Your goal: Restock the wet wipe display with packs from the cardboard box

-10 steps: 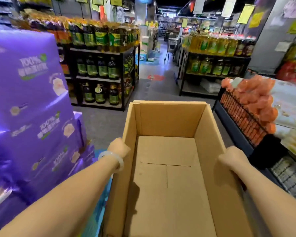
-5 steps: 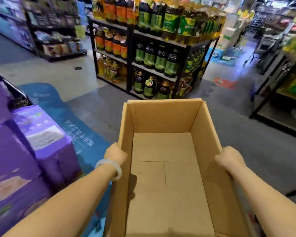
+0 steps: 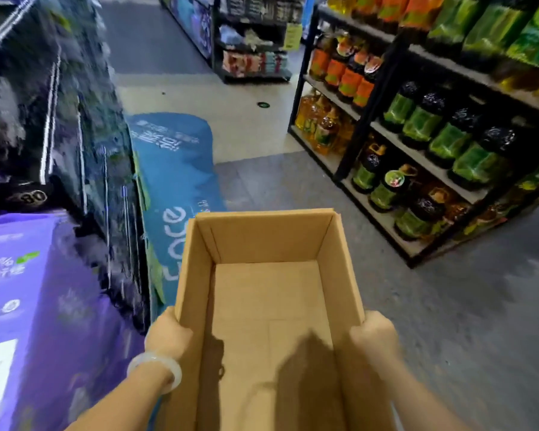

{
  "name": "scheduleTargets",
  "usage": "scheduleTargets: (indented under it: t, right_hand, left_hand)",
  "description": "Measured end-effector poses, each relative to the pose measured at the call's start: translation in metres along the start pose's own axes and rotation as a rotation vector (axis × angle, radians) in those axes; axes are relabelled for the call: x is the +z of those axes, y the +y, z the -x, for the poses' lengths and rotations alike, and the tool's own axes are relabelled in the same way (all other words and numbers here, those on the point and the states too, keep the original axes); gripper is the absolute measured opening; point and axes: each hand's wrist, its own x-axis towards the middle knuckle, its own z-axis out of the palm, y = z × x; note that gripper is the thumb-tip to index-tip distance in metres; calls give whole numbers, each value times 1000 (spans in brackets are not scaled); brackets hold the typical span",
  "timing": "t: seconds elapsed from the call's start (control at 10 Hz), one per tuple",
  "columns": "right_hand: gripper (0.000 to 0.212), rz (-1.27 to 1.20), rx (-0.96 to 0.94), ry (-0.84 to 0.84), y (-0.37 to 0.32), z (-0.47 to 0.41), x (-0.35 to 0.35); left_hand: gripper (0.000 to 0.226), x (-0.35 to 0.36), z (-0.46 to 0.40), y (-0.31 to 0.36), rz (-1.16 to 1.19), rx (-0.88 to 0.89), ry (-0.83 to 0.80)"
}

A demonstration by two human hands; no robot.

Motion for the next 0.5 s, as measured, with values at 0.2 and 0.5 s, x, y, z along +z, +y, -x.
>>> scheduleTargets:
  t: [0.2,0.5]
  right_hand:
    - [18,59,-32,-112,-37,-109,113]
    - [38,129,-218,-272,-55,-185,248]
  left_hand:
    - [23,57,-96,-39,68,-187,32]
    - [87,119,-193,-118,9,-367,-75]
